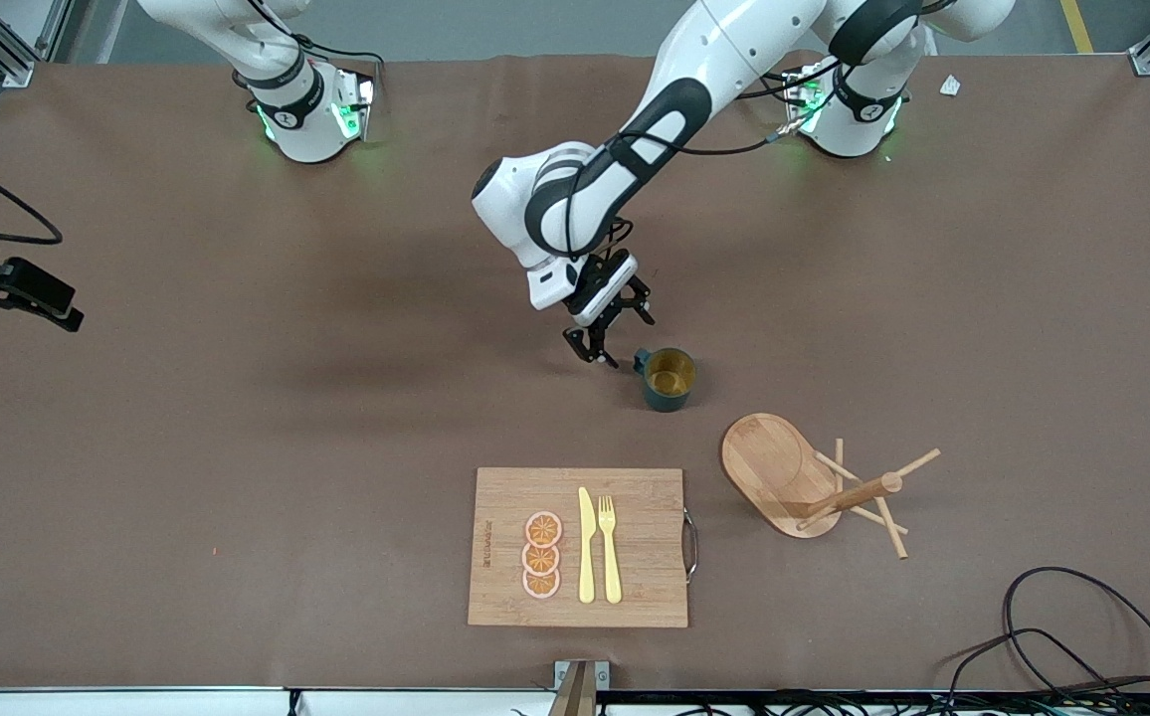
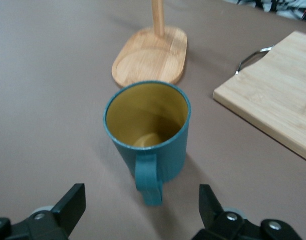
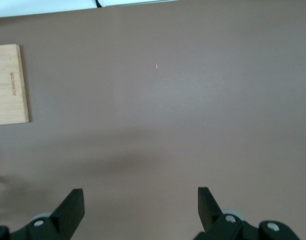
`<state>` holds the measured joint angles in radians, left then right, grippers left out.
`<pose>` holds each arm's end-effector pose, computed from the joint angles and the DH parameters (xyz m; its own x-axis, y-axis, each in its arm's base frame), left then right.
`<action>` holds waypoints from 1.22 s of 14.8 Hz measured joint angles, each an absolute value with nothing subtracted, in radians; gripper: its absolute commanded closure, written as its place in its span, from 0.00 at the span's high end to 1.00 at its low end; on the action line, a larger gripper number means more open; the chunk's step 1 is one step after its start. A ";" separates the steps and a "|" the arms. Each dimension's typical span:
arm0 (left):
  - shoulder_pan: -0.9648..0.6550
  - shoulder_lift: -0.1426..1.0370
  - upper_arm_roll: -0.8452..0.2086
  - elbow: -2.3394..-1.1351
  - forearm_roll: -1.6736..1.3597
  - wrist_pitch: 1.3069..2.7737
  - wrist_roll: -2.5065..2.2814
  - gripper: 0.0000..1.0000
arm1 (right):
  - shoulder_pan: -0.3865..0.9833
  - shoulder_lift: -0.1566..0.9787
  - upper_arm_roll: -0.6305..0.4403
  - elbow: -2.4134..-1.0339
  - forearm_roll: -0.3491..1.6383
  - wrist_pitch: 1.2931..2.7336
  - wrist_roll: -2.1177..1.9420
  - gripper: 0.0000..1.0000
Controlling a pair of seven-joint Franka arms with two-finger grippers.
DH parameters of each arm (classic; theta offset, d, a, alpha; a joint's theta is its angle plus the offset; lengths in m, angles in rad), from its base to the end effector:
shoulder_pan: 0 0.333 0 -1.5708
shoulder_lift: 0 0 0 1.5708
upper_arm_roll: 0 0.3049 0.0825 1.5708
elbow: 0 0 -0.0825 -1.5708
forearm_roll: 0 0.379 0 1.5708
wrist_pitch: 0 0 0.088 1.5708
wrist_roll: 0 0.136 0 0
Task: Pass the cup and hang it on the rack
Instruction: 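Lower the left gripper onto the mug handle and close it, then lift the mug with the left gripper and carry it to the rack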
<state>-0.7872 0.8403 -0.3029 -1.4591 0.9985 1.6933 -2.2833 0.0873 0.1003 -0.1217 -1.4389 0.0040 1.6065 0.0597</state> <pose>0.4154 -0.5127 0.1606 0.4919 0.4517 0.7443 0.7448 -0.6610 -0.0910 0.5854 -0.0161 0.5932 0.9934 -0.0926 0.0683 -0.0931 -0.9956 0.0041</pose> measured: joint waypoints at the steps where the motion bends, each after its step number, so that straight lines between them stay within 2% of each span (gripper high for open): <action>1: -0.788 0.852 -0.303 -1.459 1.016 1.687 -2.284 0.91 | 0.087 0.100 -0.121 -1.433 0.003 1.599 0.060 1.00; 4: -0.788 0.876 -0.299 -1.459 1.045 1.686 -2.284 0.86 | 0.087 0.100 -0.122 -1.432 0.001 1.598 0.060 1.00; 6: -0.789 0.892 -0.299 -1.459 1.084 1.686 -2.283 0.79 | 0.086 0.100 -0.123 -1.431 0.000 1.598 0.060 1.00; 7: -0.789 0.899 -0.299 -1.459 1.099 1.686 -2.283 0.73 | 0.085 0.100 -0.124 -1.430 0.000 1.598 0.060 1.00; 10: -0.790 0.907 -0.299 -1.455 1.108 1.686 -2.283 0.49 | 0.085 0.100 -0.124 -1.429 0.000 1.598 0.060 1.00; 14: -0.790 0.907 -0.299 -1.452 1.108 1.686 -2.262 0.12 | 0.085 0.100 -0.123 -1.428 0.000 1.599 0.060 1.00; 18: -0.789 0.907 -0.299 -1.432 1.109 1.686 -2.197 0.02 | 0.085 0.100 -0.124 -1.426 0.000 1.599 0.063 1.00</action>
<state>-0.7892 0.9070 -0.2990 -1.4321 1.1085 1.6857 -2.1968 0.0850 0.1004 -0.1236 -1.4262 -0.0005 1.5987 0.0629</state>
